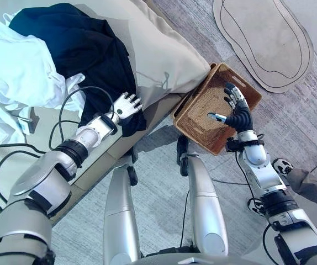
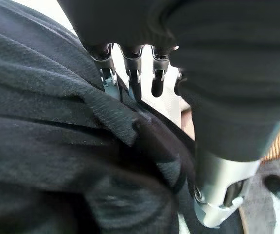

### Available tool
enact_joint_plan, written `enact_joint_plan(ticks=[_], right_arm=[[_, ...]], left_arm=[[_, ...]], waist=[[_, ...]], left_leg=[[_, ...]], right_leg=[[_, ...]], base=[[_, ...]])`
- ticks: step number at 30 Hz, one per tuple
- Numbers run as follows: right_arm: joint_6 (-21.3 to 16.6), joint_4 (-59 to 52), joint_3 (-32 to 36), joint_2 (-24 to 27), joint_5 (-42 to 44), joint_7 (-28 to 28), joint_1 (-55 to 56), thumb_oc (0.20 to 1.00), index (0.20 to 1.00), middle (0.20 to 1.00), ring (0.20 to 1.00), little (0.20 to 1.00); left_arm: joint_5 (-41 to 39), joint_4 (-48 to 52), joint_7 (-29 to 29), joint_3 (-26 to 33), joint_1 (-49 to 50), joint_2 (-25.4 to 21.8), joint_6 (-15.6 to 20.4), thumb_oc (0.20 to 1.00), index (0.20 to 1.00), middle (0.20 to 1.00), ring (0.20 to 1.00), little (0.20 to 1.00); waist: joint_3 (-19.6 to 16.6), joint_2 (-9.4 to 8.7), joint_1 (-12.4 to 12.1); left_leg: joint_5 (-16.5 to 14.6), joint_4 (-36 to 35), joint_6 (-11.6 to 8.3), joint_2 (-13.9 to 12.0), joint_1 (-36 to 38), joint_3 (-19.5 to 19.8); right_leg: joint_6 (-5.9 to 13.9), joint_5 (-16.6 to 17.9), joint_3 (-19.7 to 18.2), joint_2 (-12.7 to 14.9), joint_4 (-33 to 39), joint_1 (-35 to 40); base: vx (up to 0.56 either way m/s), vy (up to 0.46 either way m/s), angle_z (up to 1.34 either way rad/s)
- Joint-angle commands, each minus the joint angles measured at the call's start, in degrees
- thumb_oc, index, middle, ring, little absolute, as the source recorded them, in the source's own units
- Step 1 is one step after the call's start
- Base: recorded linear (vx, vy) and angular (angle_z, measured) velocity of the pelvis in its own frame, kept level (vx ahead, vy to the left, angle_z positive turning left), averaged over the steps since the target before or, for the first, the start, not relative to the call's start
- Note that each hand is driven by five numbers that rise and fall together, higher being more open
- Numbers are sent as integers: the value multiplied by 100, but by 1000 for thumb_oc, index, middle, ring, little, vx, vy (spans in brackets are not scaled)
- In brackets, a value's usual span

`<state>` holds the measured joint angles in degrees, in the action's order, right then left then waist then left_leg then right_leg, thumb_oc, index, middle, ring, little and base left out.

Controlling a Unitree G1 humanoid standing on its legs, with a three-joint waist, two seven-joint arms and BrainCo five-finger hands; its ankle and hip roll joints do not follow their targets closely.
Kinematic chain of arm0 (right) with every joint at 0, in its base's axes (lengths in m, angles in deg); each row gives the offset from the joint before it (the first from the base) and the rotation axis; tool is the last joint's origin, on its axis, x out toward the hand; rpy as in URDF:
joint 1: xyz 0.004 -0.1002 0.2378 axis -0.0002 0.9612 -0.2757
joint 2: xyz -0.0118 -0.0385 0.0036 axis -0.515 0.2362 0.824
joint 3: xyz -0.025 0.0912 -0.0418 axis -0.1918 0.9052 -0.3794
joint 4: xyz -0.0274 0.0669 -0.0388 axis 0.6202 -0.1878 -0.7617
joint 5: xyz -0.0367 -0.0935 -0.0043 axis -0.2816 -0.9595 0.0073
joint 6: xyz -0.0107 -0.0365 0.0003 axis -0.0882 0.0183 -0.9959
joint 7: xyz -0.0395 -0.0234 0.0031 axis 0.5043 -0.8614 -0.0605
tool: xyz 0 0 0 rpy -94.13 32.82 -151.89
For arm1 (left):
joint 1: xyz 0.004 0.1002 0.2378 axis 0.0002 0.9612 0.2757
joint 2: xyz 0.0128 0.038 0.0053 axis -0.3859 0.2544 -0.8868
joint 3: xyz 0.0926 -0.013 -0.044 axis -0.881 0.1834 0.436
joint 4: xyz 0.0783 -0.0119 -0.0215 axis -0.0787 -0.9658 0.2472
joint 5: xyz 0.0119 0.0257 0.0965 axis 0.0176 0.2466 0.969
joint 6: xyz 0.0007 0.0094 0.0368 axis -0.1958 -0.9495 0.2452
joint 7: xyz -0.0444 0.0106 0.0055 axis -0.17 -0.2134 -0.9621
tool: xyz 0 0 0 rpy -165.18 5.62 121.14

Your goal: Pick up clothes into the bucket

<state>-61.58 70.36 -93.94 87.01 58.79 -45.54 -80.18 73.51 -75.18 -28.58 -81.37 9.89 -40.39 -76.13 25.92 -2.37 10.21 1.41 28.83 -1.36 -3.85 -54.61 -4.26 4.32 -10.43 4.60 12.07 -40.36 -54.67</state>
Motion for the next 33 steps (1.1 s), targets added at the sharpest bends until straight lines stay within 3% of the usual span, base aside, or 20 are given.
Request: enact_joint_plan(ticks=[1,10,19,22,25,29,30,32,33], right_arm=[[-300,-512,-187,251,201,137,186,1000,1000,1000,1000,1000],[-263,-458,-241,273,219,225,211,1000,1000,1000,1000,1000],[-183,-107,-255,186,9,114,275,1000,1000,1000,1000,1000],[-130,30,-196,127,-135,33,341,1000,1000,1000,1000,1000],[-64,166,-51,50,-276,-15,492,1000,1000,1000,1000,1000],[132,524,141,-125,-454,-41,638,1000,1000,1000,1000,1000],[205,739,147,-256,-442,-26,614,1000,1000,1000,1000,1000],[210,877,117,-315,-437,-1,577,1000,1000,1000,1000,1000],[231,1064,33,-394,-441,-1,475,1000,1000,1000,1000,1000]], left_arm=[[-7,-217,13,-24,82,-19,4,200,200,200,200,200],[-66,-319,-106,33,191,-13,22,200,200,200,200,200],[-175,186,-12,343,395,197,55,200,200,200,200,200],[-391,571,41,752,593,303,20,200,200,200,200,200],[-754,1407,118,1521,1064,272,34,200,200,200,200,200],[-1748,3026,-46,2670,2014,286,485,200,200,200,200,200],[-2653,3581,-99,3091,2487,533,898,200,200,200,200,200],[-2826,3688,-139,3202,2648,565,922,200,200,200,200,200],[-3655,4214,-317,3295,2819,784,1284,200,200,200,200,200]], waist=[[-541,51,112],[-634,68,78],[-718,101,-101],[-756,111,-216],[-801,143,-352],[-918,168,-568],[-985,160,-621],[-1032,160,-614],[-1104,152,-666]], left_leg=[[-966,948,95,-150,-78,43],[-918,825,88,-140,34,33],[-636,-82,15,-45,1018,84],[-520,-492,-11,14,1517,108],[-310,-1028,-18,91,2073,160],[-171,-1666,-77,160,2799,208],[-90,-1926,-108,186,3088,192],[-9,-2062,-95,209,3199,190],[-5,-2224,-110,192,3445,165]], right_leg=[[460,1036,-154,208,944,118],[482,1077,-145,241,1053,216],[553,1238,73,345,1729,1199],[592,1335,151,396,2069,1686],[619,1475,303,481,2511,2275],[679,1578,526,518,3033,3034],[695,1658,634,520,3293,3362],[696,1739,668,513,3435,3478],[709,1777,735,503,3595,3730]], base=[[0,0,0],[0,0,0],[19,-15,2],[60,-32,11],[81,-39,11],[115,-43,17],[125,-24,17],[80,-11,12],[57,-10,11]])
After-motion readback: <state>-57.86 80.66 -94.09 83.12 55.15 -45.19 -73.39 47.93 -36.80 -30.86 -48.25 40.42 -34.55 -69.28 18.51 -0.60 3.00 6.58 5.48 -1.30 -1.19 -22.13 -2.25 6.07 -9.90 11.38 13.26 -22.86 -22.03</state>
